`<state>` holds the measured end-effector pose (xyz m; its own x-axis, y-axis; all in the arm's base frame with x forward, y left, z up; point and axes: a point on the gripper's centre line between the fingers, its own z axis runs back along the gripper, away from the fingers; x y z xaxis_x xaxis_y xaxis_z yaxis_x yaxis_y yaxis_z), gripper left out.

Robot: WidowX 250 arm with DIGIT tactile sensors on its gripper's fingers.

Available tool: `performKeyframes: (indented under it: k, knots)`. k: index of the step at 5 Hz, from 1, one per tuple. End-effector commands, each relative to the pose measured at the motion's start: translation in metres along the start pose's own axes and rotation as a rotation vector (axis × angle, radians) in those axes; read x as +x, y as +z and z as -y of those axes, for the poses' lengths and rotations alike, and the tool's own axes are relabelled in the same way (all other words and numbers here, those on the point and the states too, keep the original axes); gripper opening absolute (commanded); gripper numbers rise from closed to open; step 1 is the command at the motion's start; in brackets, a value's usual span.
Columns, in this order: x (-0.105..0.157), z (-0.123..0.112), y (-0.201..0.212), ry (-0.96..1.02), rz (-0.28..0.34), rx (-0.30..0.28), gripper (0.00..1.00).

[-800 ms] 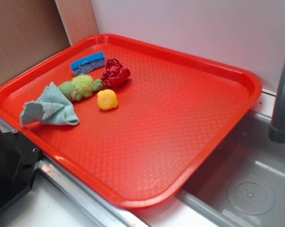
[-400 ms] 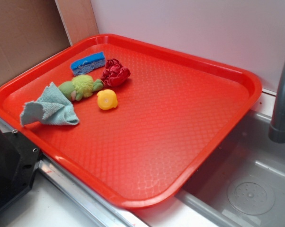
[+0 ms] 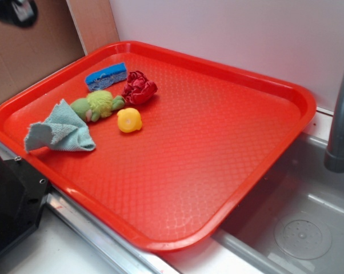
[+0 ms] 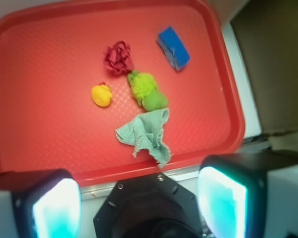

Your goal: Grab the blue cloth.

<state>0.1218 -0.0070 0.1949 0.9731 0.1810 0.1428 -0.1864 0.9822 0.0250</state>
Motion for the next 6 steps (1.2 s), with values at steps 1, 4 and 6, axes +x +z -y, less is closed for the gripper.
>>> performKeyframes:
  k: [1,4,6]
  knots:
    - [-0.004,-0.009,-0.055,0.026,0.006,0.04,1.0]
    - [0.007,-0.026,-0.145,0.037,-0.054,0.159,1.0]
    - [0.012,-0.038,-0.183,0.03,-0.105,0.178,1.0]
